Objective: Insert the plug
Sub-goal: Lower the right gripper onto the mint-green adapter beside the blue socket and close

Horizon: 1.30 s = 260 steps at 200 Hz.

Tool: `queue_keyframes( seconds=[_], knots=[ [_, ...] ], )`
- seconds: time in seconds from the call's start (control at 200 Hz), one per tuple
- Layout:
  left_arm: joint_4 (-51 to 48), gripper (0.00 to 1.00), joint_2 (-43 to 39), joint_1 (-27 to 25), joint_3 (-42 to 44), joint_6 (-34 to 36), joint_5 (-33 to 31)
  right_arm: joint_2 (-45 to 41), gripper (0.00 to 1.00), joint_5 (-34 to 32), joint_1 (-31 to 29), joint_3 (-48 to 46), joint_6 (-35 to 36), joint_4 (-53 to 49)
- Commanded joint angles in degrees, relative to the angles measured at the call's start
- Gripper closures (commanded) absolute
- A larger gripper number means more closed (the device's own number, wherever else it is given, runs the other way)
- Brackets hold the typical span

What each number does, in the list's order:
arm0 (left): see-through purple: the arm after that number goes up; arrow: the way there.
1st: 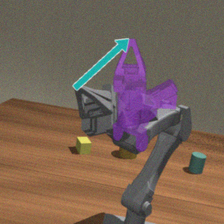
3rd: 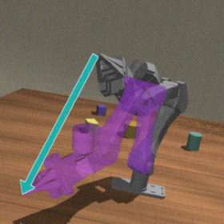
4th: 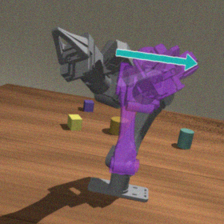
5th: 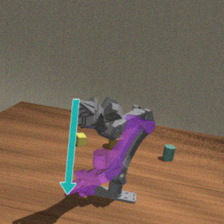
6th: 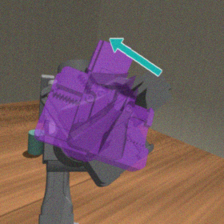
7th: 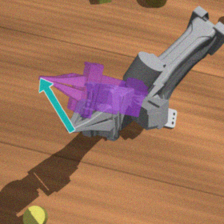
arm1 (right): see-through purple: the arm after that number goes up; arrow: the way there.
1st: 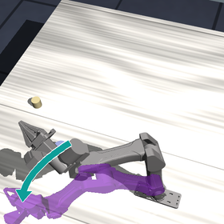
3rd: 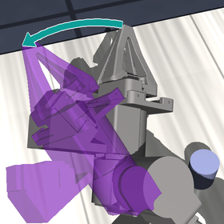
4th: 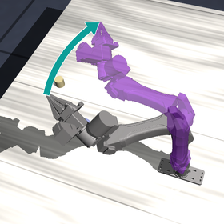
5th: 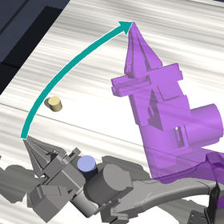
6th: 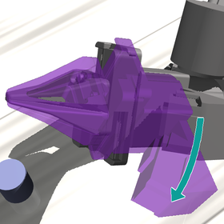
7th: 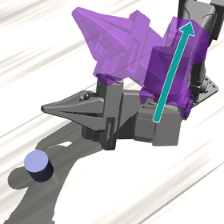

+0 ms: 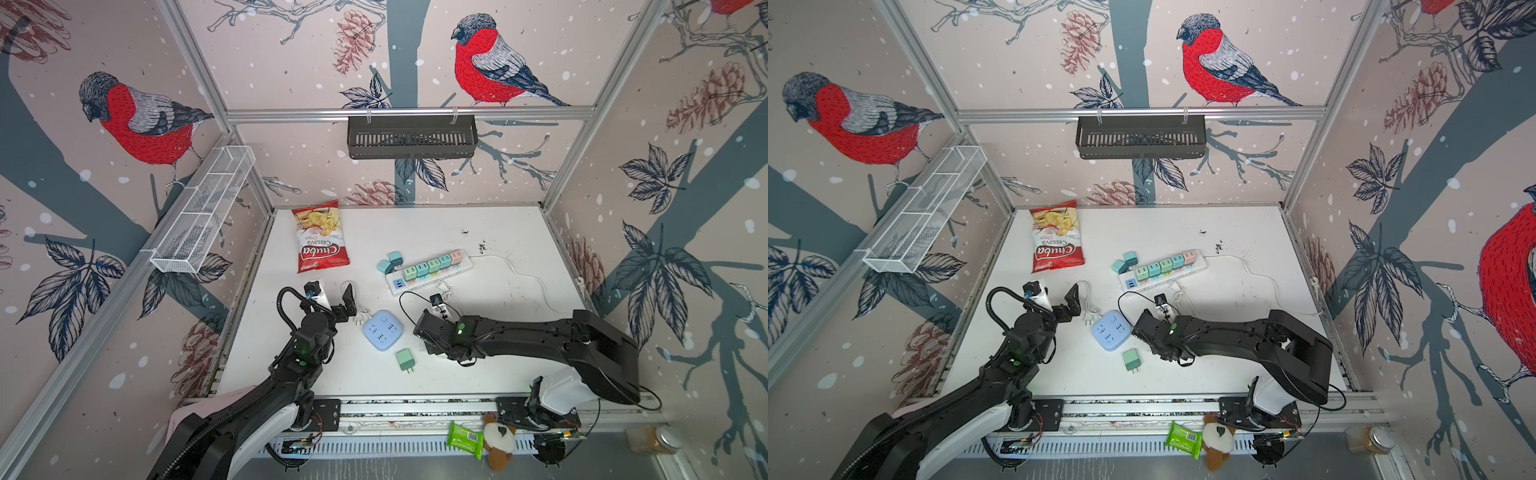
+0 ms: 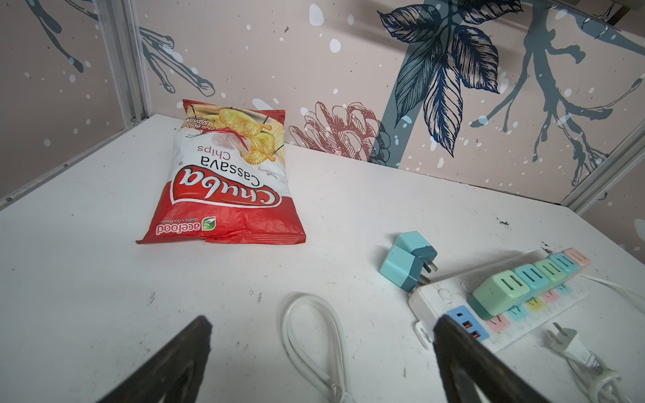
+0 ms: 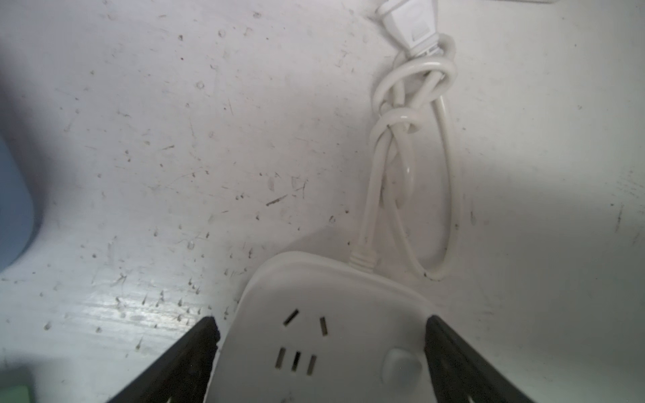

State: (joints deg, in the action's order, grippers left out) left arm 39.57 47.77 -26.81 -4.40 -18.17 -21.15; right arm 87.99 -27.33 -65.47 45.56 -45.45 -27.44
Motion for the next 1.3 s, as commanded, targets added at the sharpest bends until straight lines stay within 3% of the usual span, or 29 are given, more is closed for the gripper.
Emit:
queue_keyframes(
  seconds=[0.0,0.255,0.47,0.841,1.296],
  knots=[
    [0.29,0.01,-0.03,0.04,-0.32,-0.68,-0.56,-3.75,0.08,-1.44,-1.42,-1.15,-1.92,-1.64],
    [0.27,0.01,0.08,0.09,-0.37,-0.79,-0.74,-8.39,0.18,-4.86,-9.97,2.64,-2.02,1.78],
    [0.24,0.01,0.10,0.13,-0.37,-0.74,-0.99,-4.41,0.19,-4.49,-15.49,4.49,-0.50,9.24],
    [0.22,0.01,0.01,0.04,-0.36,-0.80,-0.94,4.91,0.19,2.62,-16.04,5.88,0.38,15.06],
    [0.15,0.01,-0.10,0.09,-0.35,-0.72,-0.92,6.44,0.34,6.83,-15.91,0.89,-1.48,19.54]
  ],
)
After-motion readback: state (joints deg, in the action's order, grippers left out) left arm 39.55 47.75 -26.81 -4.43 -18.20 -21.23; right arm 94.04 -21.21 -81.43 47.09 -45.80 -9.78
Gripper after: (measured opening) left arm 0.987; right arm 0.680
